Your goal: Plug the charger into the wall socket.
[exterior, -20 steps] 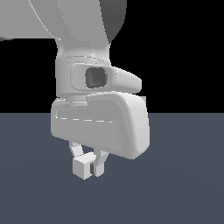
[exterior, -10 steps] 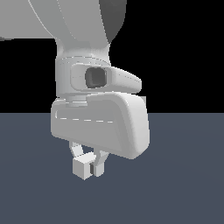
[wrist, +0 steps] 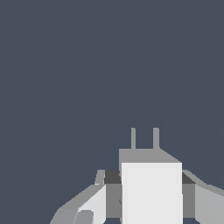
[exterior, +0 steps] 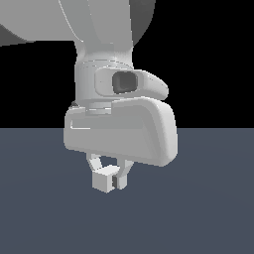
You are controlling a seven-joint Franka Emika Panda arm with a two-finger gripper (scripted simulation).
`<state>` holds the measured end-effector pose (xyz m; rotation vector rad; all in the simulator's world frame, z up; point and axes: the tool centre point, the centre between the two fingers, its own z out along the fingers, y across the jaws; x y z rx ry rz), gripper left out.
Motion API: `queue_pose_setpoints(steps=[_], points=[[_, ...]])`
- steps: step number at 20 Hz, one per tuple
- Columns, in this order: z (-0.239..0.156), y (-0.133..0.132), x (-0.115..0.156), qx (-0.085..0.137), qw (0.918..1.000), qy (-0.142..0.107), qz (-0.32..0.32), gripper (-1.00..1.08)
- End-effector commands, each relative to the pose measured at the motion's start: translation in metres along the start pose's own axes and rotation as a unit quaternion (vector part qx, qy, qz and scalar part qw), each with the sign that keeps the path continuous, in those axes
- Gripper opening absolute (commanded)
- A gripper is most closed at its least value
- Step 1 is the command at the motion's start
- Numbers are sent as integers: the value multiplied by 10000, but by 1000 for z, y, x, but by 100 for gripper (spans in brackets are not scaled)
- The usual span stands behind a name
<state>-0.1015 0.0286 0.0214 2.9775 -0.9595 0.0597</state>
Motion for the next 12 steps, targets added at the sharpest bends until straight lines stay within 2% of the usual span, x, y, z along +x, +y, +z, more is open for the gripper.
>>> queue_pose_setpoints(steps=[1, 12], points=[[-5, 2, 9, 5, 9999, 5, -132, -100], [-41, 10, 70, 41, 9939, 9, -1103, -100]])
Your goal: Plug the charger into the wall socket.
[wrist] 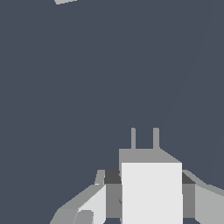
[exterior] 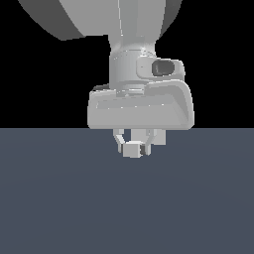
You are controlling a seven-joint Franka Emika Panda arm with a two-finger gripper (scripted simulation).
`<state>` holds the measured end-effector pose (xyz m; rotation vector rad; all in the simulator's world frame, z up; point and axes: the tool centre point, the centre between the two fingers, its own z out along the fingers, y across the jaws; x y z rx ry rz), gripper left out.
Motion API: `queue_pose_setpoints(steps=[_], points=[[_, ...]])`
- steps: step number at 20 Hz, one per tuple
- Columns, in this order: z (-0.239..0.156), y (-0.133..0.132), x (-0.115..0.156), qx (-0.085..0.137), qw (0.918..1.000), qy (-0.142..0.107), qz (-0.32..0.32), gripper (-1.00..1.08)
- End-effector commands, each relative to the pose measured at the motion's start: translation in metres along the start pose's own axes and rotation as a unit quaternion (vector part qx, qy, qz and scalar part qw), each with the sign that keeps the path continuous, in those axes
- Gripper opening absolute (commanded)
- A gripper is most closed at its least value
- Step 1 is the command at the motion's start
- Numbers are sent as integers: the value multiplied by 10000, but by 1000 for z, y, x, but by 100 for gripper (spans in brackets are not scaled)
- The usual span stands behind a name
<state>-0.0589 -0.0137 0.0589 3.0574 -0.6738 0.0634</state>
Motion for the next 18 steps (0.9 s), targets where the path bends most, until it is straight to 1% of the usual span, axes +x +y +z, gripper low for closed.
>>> queue_pose_setpoints(steps=[1, 6, 10, 14, 18], points=[[-9, 3, 15, 10, 9997, 1, -253, -100], [-24, 6, 41, 29, 9978, -1, -658, -100], [-32, 6, 56, 41, 9960, -3, -896, -100], [-37, 5, 66, 49, 9945, -4, -1048, -100], [-39, 4, 70, 52, 9938, -5, -1109, -100]])
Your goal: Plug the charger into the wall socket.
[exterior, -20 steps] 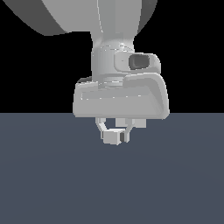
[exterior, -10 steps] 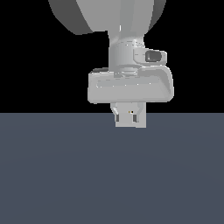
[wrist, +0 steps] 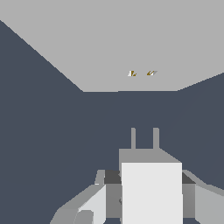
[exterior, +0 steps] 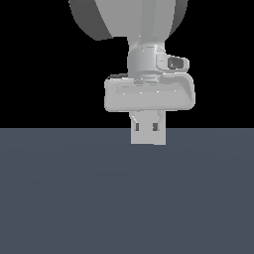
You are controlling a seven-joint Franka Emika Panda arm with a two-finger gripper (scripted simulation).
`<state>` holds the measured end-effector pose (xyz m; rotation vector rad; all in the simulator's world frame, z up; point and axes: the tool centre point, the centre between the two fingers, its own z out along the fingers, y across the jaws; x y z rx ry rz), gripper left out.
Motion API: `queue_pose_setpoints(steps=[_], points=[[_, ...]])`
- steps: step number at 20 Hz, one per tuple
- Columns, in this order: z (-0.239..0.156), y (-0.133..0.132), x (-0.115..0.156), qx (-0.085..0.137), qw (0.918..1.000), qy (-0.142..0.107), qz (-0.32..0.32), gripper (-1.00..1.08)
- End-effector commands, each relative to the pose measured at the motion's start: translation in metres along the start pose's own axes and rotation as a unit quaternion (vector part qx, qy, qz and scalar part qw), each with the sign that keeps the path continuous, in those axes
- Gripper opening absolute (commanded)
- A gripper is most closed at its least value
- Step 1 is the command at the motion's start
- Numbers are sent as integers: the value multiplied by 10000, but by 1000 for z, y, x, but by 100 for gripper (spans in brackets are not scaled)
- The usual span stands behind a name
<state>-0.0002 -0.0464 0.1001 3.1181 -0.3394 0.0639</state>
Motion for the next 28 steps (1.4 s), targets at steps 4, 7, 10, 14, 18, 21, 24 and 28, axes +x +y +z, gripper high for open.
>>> queue_pose_setpoints(steps=[4, 7, 10, 14, 18, 21, 24, 28], points=[[0, -1, 1, 0, 10000, -3, -13, -100], [0, -1, 1, 0, 10000, -3, -13, -100], [0, -1, 1, 0, 10000, -3, -13, -100], [0, -1, 7, 0, 10000, -3, -13, -100], [1, -1, 17, 0, 10000, -3, -13, -100], [1, -1, 29, 0, 10000, -3, -13, -100], [2, -1, 38, 0, 10000, -3, -13, -100], [2, -1, 47, 0, 10000, -3, -13, -100]])
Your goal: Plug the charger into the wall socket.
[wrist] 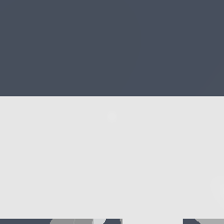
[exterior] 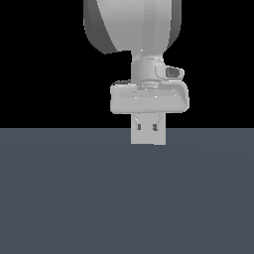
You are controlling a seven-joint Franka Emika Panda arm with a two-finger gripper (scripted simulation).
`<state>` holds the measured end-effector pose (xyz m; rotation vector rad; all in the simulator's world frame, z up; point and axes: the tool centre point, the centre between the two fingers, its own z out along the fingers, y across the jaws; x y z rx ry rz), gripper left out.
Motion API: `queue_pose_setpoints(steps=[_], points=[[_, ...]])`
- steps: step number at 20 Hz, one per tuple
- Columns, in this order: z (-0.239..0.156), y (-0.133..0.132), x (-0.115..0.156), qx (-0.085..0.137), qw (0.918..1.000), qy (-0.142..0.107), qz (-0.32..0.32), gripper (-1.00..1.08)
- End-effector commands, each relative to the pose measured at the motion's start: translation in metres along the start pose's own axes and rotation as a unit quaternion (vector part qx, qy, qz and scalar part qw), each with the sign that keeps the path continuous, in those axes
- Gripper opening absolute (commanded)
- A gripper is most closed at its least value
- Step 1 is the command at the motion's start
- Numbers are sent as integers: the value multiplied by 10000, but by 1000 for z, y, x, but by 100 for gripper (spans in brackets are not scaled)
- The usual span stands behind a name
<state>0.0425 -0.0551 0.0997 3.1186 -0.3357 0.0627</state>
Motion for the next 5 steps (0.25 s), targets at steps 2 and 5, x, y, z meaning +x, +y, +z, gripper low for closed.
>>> queue_pose_setpoints(steps=[2, 5], points=[[0, 0, 6, 0, 10000, 1, -1, -100], [0, 0, 7, 0, 10000, 1, -1, -100]])
